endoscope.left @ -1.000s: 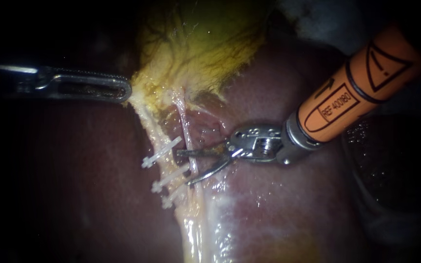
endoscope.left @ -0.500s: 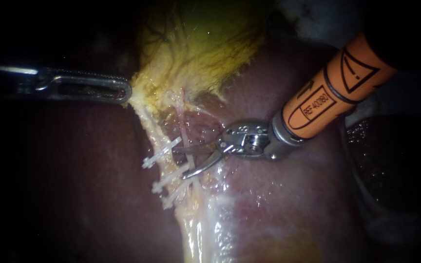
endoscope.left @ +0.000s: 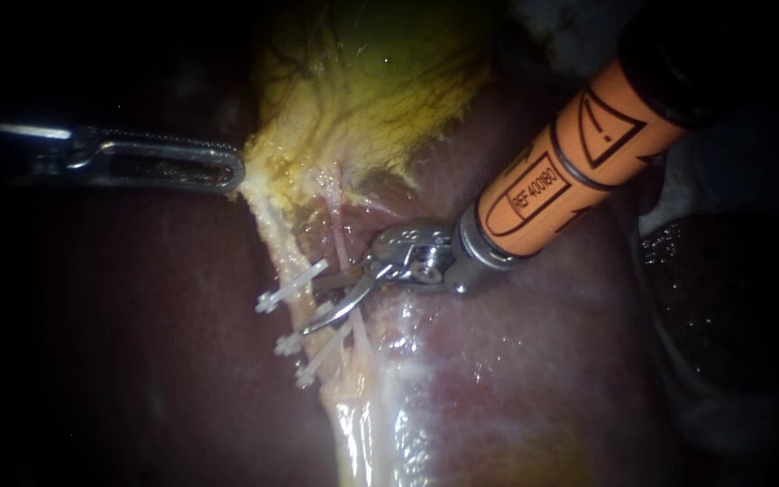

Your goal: Go to the cutting position left tube

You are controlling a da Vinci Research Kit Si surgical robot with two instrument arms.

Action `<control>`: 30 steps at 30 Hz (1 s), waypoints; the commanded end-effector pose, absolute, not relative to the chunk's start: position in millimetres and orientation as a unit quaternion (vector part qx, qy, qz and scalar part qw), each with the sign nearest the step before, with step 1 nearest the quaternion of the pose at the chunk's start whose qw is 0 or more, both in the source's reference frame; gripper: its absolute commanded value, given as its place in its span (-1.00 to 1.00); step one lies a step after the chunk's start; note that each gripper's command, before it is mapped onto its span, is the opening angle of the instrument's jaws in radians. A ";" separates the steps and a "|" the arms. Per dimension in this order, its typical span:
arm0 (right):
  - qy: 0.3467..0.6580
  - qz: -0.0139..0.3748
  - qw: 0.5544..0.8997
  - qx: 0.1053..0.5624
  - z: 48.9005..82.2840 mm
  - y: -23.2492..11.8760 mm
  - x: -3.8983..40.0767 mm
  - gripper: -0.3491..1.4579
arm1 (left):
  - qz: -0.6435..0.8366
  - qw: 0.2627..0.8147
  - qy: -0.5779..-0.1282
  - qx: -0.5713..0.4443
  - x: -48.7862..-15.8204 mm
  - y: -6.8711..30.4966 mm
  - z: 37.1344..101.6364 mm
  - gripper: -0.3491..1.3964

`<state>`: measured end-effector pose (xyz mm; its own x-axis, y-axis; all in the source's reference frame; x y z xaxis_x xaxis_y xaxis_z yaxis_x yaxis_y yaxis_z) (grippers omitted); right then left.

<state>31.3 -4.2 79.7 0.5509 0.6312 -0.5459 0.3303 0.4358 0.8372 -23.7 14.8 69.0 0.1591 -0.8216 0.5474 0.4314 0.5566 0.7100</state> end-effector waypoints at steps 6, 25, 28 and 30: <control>0.459 0.112 0.705 0.530 79.2 -4.9 32.6 0.61 | -0.426 0.735 -0.489 0.200 -23.8 14.8 69.0 -1.00; 0.409 0.155 0.708 0.555 80.0 -5.6 34.1 0.58 | -0.427 0.735 -0.488 0.199 -23.9 14.8 69.1 -1.00; 0.394 0.160 0.715 0.554 79.9 -5.2 33.6 0.58 | -0.427 0.735 -0.488 0.199 -23.9 14.8 69.1 -1.00; 0.395 0.167 0.715 0.552 79.8 -4.7 33.5 0.58 | -0.427 0.735 -0.488 0.199 -23.9 14.8 69.1 -1.00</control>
<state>33.5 -4.5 79.9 0.6321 0.6755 -0.3796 0.1970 0.3336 0.9219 -23.9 14.8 69.1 0.1588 -0.8214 0.5479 0.4324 0.5567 0.7093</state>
